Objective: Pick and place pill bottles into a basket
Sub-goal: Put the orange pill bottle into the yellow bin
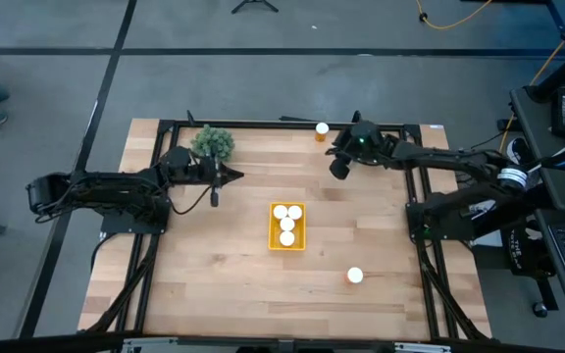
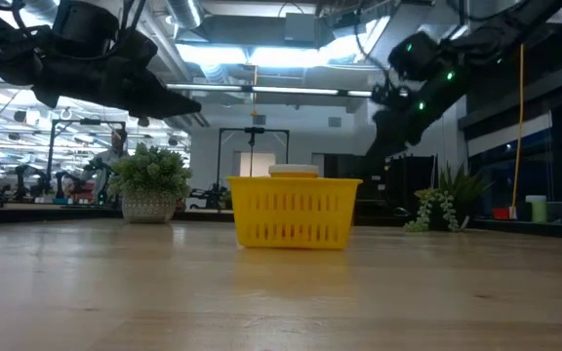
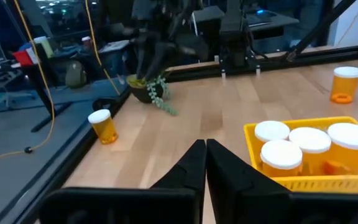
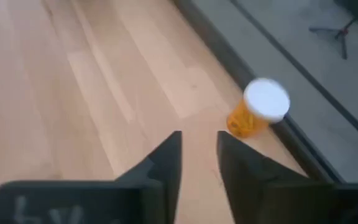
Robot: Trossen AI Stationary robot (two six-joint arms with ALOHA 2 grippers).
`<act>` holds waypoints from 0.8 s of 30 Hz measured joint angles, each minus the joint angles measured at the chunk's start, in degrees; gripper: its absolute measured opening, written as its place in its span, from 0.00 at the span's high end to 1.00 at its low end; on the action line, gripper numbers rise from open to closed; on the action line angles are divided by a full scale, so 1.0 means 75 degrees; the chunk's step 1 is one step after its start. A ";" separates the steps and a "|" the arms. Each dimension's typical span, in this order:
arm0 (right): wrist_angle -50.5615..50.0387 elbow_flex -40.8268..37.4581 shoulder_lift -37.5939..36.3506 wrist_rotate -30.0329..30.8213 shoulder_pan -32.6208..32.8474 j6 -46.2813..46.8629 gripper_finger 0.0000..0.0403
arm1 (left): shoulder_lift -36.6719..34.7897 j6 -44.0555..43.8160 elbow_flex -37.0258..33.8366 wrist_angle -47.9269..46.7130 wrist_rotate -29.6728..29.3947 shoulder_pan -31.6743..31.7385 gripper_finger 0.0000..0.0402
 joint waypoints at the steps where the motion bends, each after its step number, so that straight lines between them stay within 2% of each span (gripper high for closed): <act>1: 0.0049 0.0000 0.0163 -0.0067 -0.0083 -0.0065 0.70 | 0.0001 0.0003 0.0000 -0.0002 -0.0003 0.0000 0.98; 8: 0.0886 0.0000 0.1219 -0.0188 -0.0571 -0.0259 0.45 | 0.0003 0.0096 0.0000 -0.0014 -0.0006 0.0000 0.97; 12: 0.1448 -0.0001 0.1624 -0.0188 -0.0749 -0.0259 0.36 | 0.0003 0.0107 0.0000 -0.0045 -0.0012 0.0000 0.98; 16: 0.1821 -0.0006 0.1811 -0.0188 -0.0780 -0.0256 0.31 | 0.0003 0.0108 0.0000 -0.0095 -0.0015 0.0000 0.99; 24: 0.2711 -0.0009 0.2390 -0.0193 -0.0780 -0.0022 0.30 | 0.0003 0.0117 0.0000 -0.0105 -0.0031 -0.0003 0.98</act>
